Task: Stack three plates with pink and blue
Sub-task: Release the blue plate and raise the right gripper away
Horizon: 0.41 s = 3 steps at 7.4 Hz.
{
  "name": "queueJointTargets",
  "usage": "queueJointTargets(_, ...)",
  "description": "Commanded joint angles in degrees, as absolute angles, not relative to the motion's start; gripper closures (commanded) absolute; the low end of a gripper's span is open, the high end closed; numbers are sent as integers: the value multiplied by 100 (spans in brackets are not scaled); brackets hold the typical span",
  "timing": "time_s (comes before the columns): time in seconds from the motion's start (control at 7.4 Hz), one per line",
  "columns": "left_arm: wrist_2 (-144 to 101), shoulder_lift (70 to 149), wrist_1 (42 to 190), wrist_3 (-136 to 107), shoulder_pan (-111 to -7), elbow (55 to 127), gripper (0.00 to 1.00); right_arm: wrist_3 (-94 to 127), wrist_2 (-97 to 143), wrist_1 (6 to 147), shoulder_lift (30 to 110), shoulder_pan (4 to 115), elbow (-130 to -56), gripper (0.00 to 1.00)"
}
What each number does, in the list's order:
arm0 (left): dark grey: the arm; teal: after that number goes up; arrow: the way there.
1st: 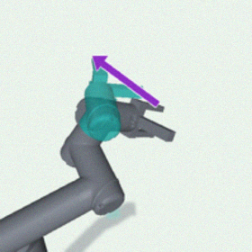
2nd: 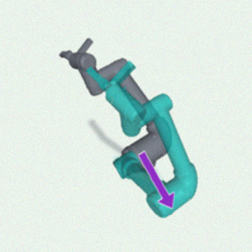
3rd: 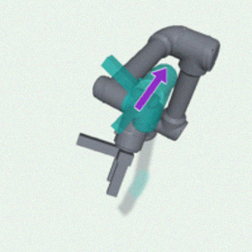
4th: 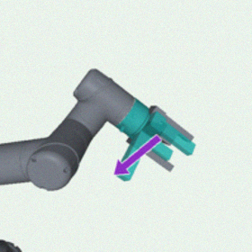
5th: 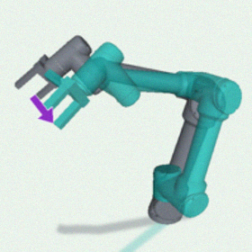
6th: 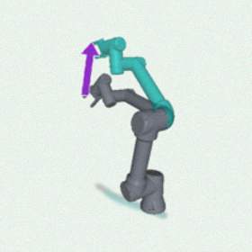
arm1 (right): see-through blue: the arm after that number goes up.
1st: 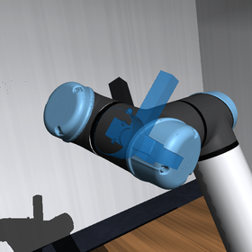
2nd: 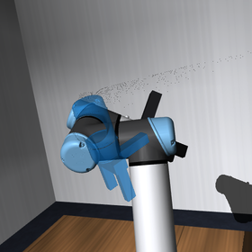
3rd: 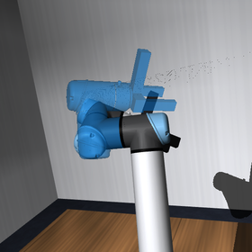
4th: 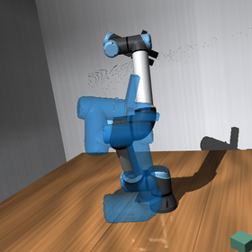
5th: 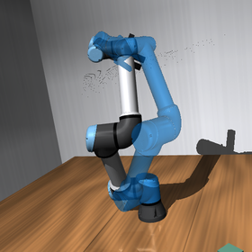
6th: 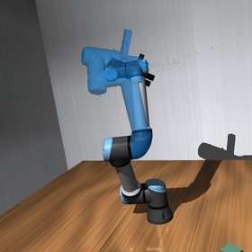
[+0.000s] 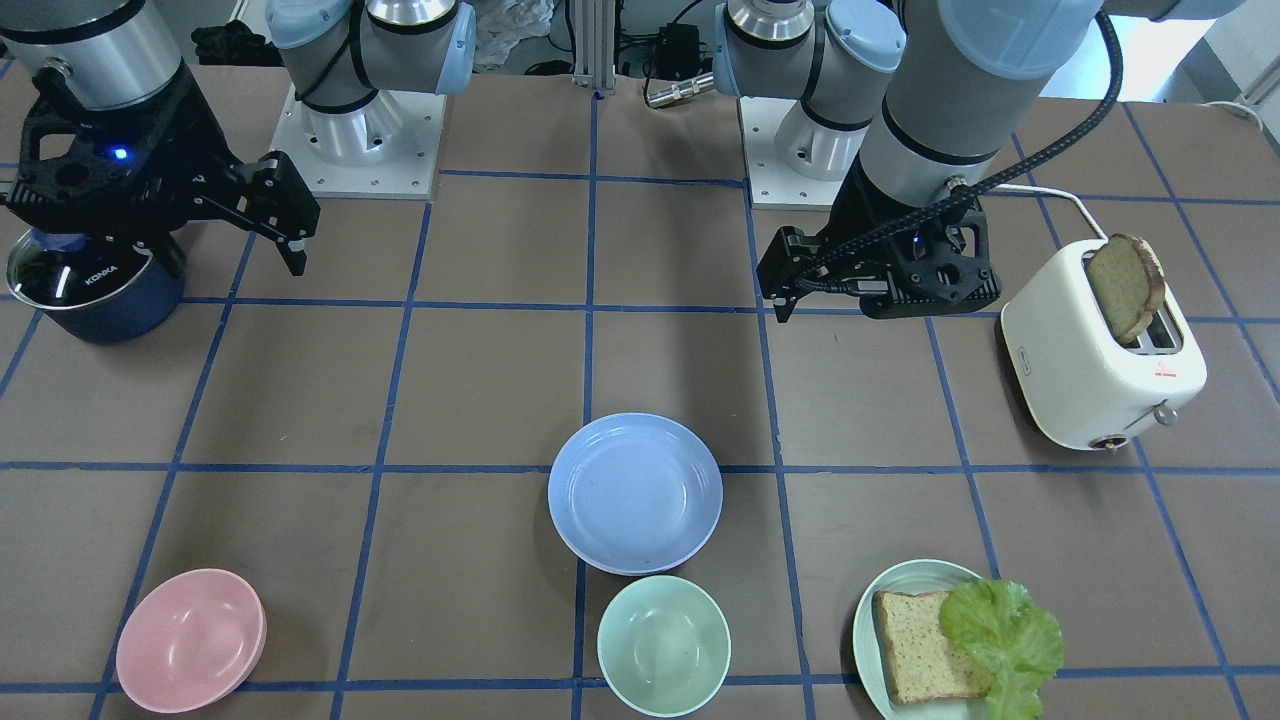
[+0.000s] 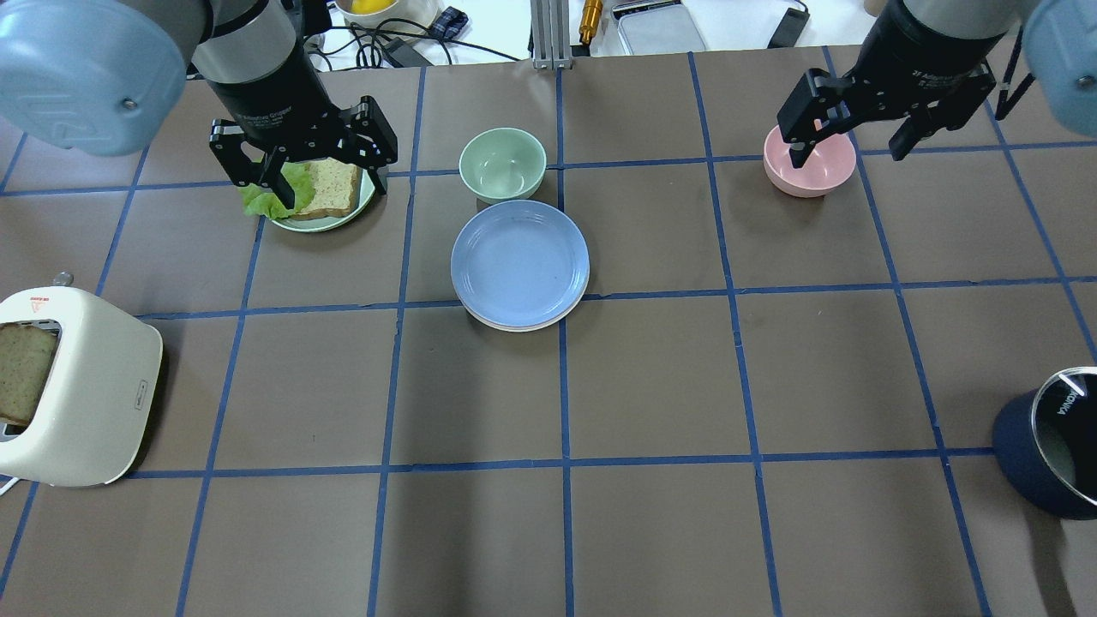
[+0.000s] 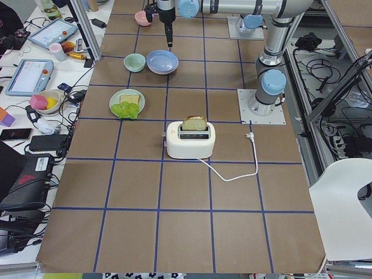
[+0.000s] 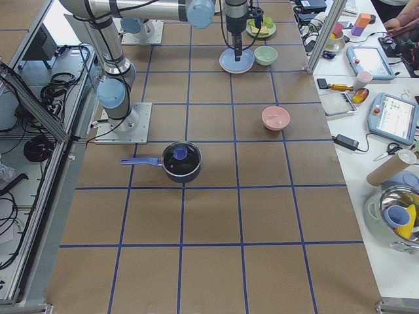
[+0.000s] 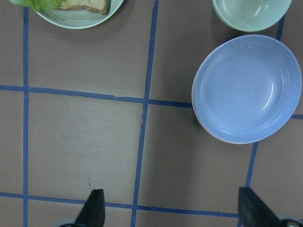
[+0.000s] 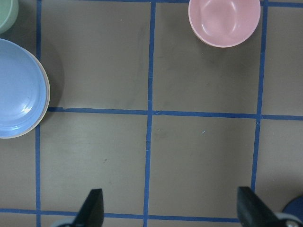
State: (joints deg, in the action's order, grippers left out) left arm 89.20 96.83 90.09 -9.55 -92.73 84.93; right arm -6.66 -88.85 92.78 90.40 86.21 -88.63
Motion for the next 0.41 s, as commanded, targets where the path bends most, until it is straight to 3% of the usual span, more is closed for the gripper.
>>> queueJointTargets(0.0,8912,9668,9009,-958,-9281,8490,0,-590,-8912,9237,9053,8736,-8851,0)
queueJointTargets(0.27,8912,9650,9017,-958,-9290,8516,0,-580,-8877,9263,9027,8745,-8851,0)
